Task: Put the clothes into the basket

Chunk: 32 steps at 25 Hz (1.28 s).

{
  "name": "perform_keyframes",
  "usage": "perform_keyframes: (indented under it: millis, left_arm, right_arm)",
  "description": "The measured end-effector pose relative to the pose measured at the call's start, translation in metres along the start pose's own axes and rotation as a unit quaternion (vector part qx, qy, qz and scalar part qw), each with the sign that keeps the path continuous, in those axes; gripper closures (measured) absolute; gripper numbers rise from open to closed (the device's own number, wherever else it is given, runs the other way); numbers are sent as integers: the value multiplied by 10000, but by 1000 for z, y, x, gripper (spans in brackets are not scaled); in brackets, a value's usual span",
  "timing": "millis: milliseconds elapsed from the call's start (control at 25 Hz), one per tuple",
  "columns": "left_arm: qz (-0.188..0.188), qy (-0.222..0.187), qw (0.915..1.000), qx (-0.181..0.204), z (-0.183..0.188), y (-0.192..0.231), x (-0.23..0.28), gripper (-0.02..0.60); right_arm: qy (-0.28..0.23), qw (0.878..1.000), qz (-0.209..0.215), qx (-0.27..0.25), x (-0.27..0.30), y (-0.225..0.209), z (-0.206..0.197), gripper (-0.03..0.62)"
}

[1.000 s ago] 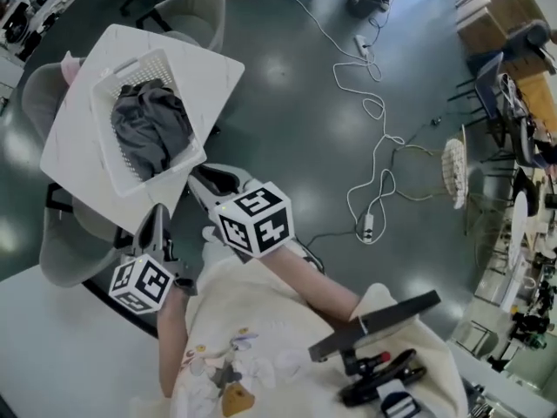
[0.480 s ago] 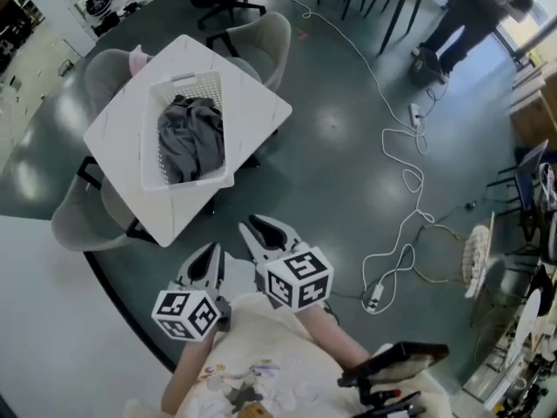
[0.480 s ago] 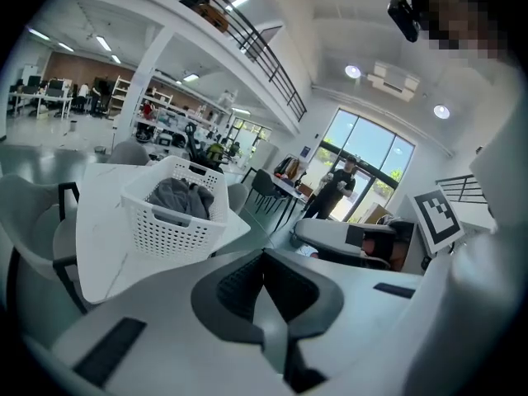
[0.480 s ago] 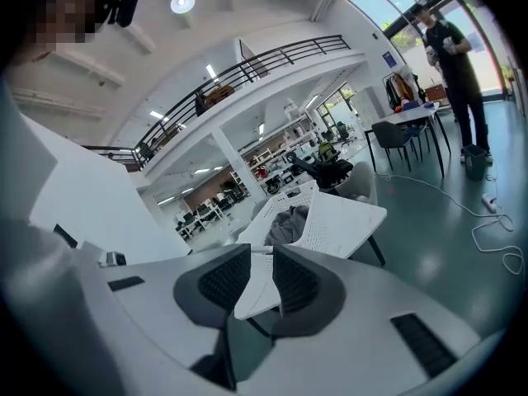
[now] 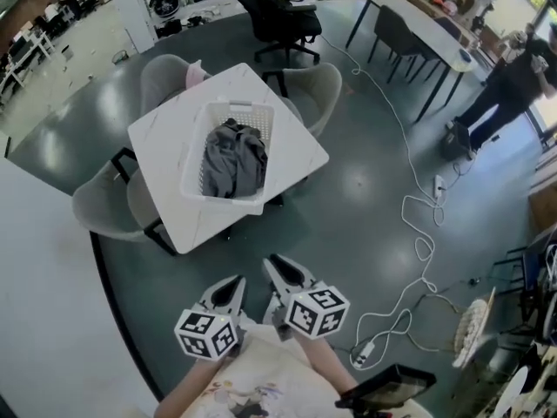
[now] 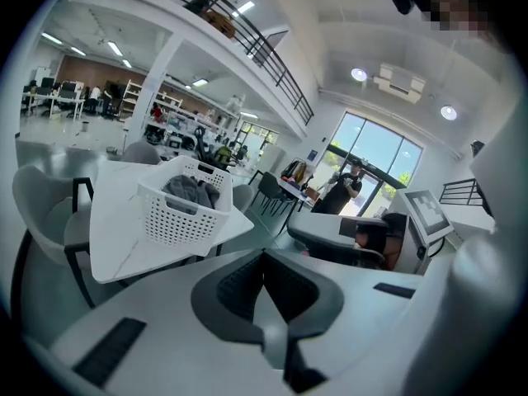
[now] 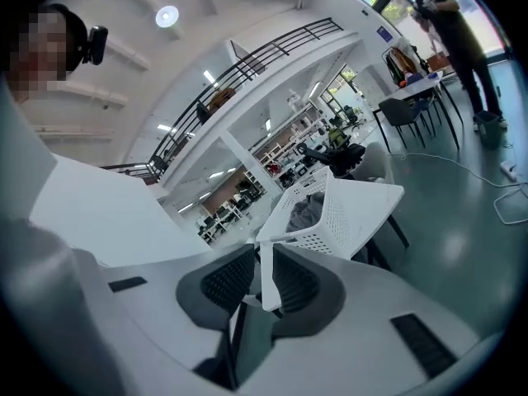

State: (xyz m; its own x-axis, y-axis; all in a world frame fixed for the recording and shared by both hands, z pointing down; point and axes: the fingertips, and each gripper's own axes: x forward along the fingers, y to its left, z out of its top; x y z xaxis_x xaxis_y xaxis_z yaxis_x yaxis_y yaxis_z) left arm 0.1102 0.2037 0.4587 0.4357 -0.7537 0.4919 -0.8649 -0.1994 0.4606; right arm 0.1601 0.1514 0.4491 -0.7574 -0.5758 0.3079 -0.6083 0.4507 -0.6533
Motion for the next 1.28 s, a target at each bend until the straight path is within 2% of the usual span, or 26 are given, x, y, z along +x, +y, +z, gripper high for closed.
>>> perform_keyframes:
  millis: [160, 440, 880, 1080, 1280]
  left_arm:
    - [-26, -80, 10000, 39, 3, -8, -7, 571]
    - [-153, -225, 9996, 87, 10, -17, 3, 571]
    - [-293, -184, 9993, 147, 11, -31, 15, 571]
    - [-263, -228, 9991, 241, 9, -34, 14, 571]
    - [-221, -252, 9992, 214, 9, -30, 16, 571]
  right_arm:
    - [-94, 9997, 92, -224, -5, 15, 6, 539]
    - [-90, 9990, 65, -426, -13, 7, 11, 543]
    - [-270, 9991, 133, -288, -24, -4, 18, 565]
    - [-284, 9976, 40, -636, -28, 0, 18, 583]
    - [-190, 9963, 181, -821, -24, 5, 12, 585]
